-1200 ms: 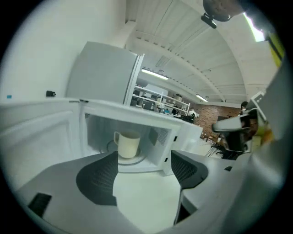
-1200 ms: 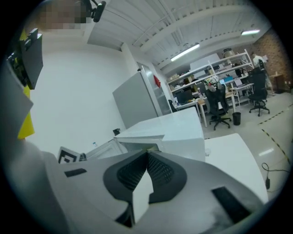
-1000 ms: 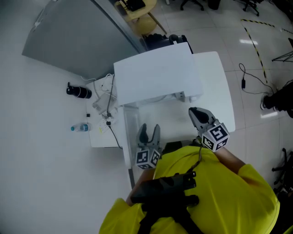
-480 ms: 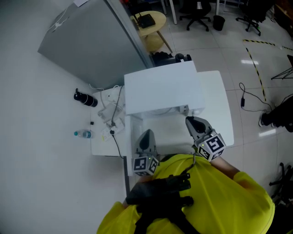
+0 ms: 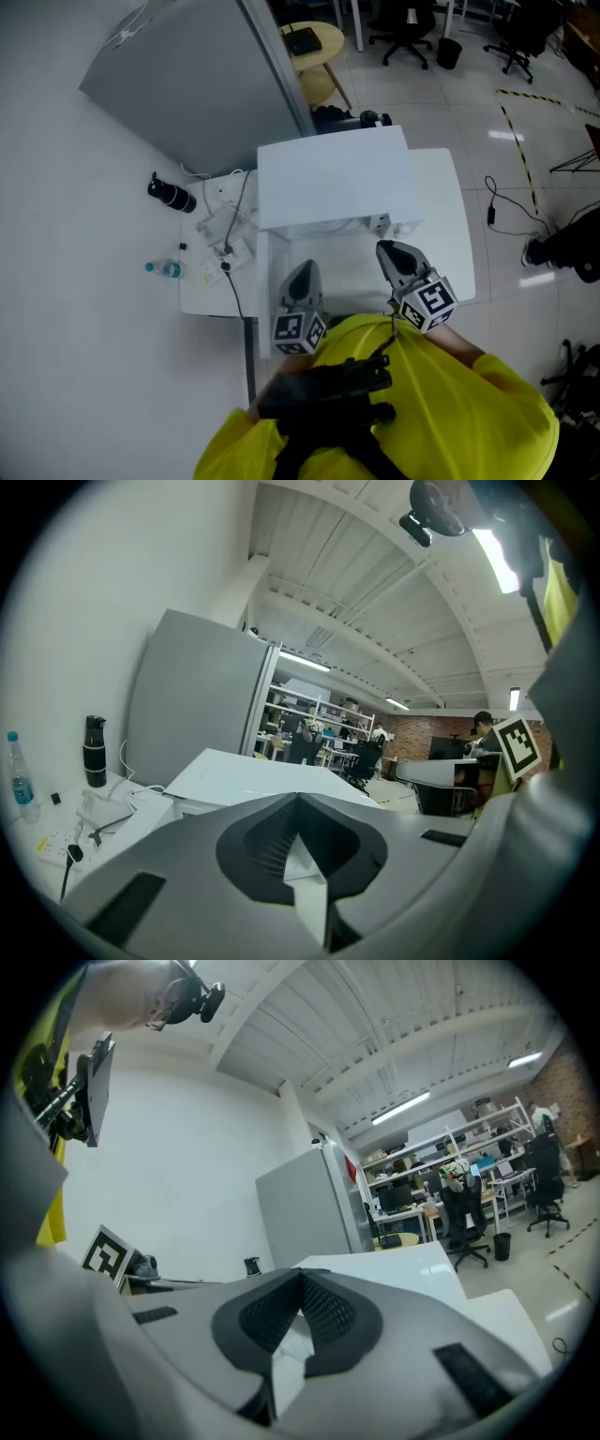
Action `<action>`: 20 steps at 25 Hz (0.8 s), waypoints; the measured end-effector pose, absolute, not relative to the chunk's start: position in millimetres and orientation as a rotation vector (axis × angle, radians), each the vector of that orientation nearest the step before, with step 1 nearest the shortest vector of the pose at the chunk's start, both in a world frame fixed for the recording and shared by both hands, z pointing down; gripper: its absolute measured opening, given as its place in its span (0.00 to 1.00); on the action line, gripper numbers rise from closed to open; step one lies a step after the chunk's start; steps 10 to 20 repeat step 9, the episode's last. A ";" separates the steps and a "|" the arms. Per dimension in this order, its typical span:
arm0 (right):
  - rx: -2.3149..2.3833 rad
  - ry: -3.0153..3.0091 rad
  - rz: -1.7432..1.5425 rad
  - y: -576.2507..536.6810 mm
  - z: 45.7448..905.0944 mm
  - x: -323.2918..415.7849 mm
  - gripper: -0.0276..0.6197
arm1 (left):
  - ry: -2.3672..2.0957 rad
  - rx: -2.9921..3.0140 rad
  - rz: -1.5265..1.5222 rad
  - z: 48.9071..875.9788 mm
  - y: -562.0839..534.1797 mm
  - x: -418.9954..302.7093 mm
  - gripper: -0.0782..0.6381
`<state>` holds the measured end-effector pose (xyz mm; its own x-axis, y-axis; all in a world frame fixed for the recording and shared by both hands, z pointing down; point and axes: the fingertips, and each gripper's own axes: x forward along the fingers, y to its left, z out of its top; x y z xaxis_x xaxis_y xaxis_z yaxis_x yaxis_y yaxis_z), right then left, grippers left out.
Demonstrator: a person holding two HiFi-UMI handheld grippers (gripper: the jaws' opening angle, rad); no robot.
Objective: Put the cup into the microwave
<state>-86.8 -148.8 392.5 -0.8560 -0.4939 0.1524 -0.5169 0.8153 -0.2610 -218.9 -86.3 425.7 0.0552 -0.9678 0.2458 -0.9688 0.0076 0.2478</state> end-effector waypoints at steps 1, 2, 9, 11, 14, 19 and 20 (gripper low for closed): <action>0.809 -2.920 0.451 -147.5 392.6 -89.1 0.05 | -1.934 1.992 0.002 427.5 -85.2 -218.8 0.11; 0.800 -2.921 0.447 -145.8 392.9 -91.9 0.05 | -1.925 1.991 0.000 429.2 -84.0 -218.9 0.11; 0.755 -2.912 0.458 -135.2 399.3 -108.9 0.05 | -1.902 1.968 -0.007 437.0 -79.0 -229.8 0.11; 0.755 -2.912 0.458 -135.2 399.3 -108.9 0.05 | -1.902 1.968 -0.007 437.0 -79.0 -229.8 0.11; 0.755 -2.912 0.458 -135.2 399.3 -108.9 0.05 | -1.902 1.968 -0.007 437.0 -79.0 -229.8 0.11; 0.755 -2.912 0.458 -135.2 399.3 -108.9 0.05 | -1.902 1.968 -0.007 437.0 -79.0 -229.8 0.11; 0.755 -2.912 0.458 -135.2 399.3 -108.9 0.05 | -1.902 1.968 -0.007 437.0 -79.0 -229.8 0.11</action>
